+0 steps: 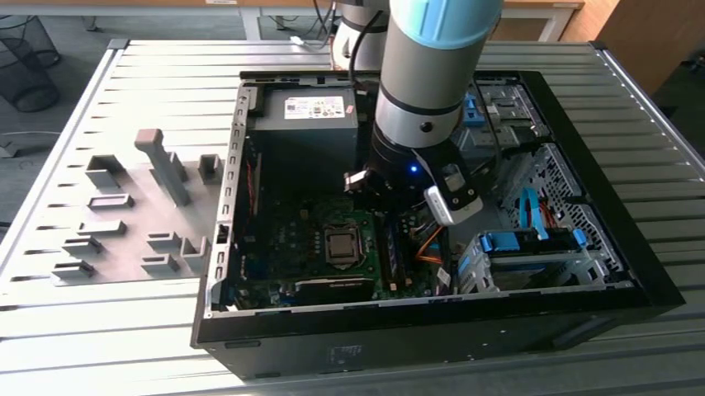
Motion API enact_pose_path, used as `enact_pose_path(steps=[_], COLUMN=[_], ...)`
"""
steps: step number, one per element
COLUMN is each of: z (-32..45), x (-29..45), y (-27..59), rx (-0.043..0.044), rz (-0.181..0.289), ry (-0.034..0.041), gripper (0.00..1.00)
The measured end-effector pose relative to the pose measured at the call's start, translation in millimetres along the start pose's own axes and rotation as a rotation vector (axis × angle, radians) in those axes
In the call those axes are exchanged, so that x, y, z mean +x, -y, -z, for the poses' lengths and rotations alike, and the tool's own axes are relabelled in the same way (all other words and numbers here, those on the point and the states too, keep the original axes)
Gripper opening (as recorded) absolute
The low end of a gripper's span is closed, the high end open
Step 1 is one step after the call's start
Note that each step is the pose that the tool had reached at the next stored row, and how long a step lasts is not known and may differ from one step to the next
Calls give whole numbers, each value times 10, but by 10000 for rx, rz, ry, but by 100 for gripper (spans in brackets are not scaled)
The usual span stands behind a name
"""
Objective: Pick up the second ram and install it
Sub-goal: 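Insert the second ram into the second slot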
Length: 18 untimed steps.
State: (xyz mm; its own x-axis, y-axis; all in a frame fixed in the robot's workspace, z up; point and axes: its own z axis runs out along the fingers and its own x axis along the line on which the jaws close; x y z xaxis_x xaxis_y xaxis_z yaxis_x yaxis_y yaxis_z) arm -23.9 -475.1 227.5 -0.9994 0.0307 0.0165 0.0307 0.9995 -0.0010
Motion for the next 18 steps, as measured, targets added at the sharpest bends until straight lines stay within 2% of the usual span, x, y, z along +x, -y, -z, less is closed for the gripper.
enact_pose_path(steps=[7, 18], z=[-74, -107], x=[-1, -2], y=[0, 0], rx=[1, 0], rz=[83, 83], ry=[-1, -4], gripper=[14, 14])
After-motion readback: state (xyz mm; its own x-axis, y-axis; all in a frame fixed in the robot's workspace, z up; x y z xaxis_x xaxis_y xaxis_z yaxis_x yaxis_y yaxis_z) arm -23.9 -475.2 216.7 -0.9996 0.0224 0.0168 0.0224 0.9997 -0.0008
